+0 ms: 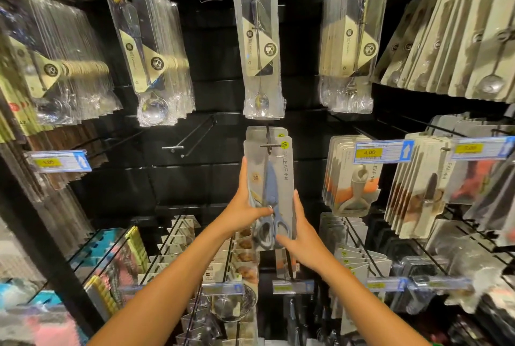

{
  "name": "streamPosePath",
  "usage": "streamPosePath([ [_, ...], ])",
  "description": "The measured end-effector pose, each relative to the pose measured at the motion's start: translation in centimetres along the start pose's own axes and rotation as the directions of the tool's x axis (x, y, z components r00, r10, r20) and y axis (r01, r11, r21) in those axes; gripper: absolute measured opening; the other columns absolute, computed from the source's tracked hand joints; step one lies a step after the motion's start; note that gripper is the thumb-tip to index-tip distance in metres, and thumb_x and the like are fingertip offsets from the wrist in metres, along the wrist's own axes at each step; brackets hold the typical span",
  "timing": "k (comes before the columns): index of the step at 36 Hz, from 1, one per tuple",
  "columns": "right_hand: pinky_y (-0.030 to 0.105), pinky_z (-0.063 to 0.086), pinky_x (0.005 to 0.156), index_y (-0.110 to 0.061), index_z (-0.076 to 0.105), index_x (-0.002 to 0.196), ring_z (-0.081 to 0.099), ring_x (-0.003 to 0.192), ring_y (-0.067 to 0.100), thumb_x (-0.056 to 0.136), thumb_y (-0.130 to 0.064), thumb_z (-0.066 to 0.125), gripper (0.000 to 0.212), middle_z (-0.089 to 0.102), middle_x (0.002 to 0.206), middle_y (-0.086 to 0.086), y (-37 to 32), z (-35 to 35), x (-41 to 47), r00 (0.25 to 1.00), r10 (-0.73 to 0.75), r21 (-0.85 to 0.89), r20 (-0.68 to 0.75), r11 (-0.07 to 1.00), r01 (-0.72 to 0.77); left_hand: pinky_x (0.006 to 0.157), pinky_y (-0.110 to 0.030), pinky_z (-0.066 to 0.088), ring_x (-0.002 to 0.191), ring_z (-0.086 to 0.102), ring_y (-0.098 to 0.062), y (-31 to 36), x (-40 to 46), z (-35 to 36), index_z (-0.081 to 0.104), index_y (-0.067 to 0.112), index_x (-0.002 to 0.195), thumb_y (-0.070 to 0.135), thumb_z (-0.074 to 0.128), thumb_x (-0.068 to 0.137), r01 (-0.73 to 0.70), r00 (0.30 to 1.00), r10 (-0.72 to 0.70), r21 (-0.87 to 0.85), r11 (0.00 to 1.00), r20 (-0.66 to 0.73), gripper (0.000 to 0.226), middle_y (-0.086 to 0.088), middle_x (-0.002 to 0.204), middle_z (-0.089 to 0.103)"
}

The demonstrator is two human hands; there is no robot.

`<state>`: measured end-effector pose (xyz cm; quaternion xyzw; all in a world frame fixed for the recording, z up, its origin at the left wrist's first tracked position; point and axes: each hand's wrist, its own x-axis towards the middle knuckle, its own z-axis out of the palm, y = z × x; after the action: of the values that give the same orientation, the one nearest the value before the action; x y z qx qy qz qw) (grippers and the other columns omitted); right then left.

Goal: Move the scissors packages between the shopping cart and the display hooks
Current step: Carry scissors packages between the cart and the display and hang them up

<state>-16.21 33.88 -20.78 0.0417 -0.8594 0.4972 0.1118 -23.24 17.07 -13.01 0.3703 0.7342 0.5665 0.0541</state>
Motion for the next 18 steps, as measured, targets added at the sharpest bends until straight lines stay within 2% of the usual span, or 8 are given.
streamPosePath([
  [3, 0.038, 0.034, 0.119, -0.045, -0.027, 0.151, 0.032, 0.147, 0.007, 0.093, -0.033, 0.071, 0.115, 0.023, 0.165, -0.01, 0.4, -0.1, 1.6, 1.0, -0.001, -0.005, -0.011, 1.0, 0.001, 0.094, -0.014, 0.048, 0.131, 0.046, 0.014, -0.4, 1.1, -0.4, -0.009, 0.061, 0.134, -0.011, 0.071, 0.085, 0.014, 1.0, -0.015, 0.028, 1.0, 0.02, 0.119, 0.025, 0.145, 0.028],
  [7, 0.046, 0.035, 0.119, -0.041, -0.028, 0.152, 0.033, 0.147, 0.015, 0.09, -0.027, 0.071, 0.117, 0.025, 0.165, -0.003, 0.6, -0.3, 3.6, 1.0, 0.018, 0.004, -0.01, 1.0, -0.018, 0.09, -0.009, 0.048, 0.124, 0.048, 0.02, -0.9, 2.4, -0.5, -0.013, 0.056, 0.135, -0.01, 0.073, 0.084, 0.027, 1.0, -0.028, 0.058, 0.998, 0.013, 0.12, 0.026, 0.14, 0.028],
  [10, 0.047, 0.035, 0.118, -0.038, -0.028, 0.153, 0.033, 0.148, 0.019, 0.09, -0.026, 0.07, 0.117, 0.025, 0.165, 0.0, 0.7, -0.4, 4.4, 0.999, 0.031, 0.015, -0.009, 0.999, -0.031, 0.092, -0.009, 0.046, 0.126, 0.047, 0.015, -1.3, 3.1, -0.7, -0.016, 0.053, 0.139, 0.007, 0.079, 0.078, 0.041, 0.999, -0.042, 0.079, 0.996, 0.008, 0.122, 0.025, 0.143, 0.026],
  [12, 0.047, 0.035, 0.118, -0.039, -0.028, 0.152, 0.033, 0.147, 0.019, 0.09, -0.027, 0.072, 0.119, 0.026, 0.165, 0.0, 0.9, -0.4, 4.8, 0.999, 0.038, 0.007, -0.013, 0.999, -0.038, 0.091, -0.006, 0.045, 0.124, 0.044, 0.021, -1.3, 3.5, -0.8, -0.015, 0.053, 0.138, 0.014, 0.081, 0.074, 0.042, 0.999, -0.042, 0.093, 0.995, 0.006, 0.122, 0.025, 0.142, 0.025],
  [15, 0.045, 0.039, 0.115, -0.045, -0.029, 0.15, 0.038, 0.145, 0.022, 0.089, -0.031, 0.074, 0.121, 0.029, 0.164, 0.001, 1.6, -0.4, 5.7, 0.999, 0.034, -0.01, -0.013, 0.999, -0.035, 0.089, -0.002, 0.043, 0.117, 0.043, 0.03, -1.3, 4.1, -0.7, -0.01, 0.056, 0.134, 0.002, 0.078, 0.083, 0.017, 1.0, -0.016, 0.126, 0.992, -0.009, 0.115, 0.027, 0.137, 0.025],
  [18, 0.047, 0.04, 0.115, -0.048, -0.023, 0.152, 0.04, 0.145, 0.021, 0.087, -0.033, 0.076, 0.119, 0.03, 0.163, 0.001, 2.7, -0.5, 6.4, 0.999, 0.032, 0.0, -0.013, 0.999, -0.032, 0.089, -0.001, 0.042, 0.118, 0.041, 0.031, -1.1, 4.2, -0.7, -0.01, 0.054, 0.136, -0.006, 0.072, 0.088, 0.025, 1.0, -0.023, 0.157, 0.987, -0.018, 0.112, 0.026, 0.139, 0.025],
])
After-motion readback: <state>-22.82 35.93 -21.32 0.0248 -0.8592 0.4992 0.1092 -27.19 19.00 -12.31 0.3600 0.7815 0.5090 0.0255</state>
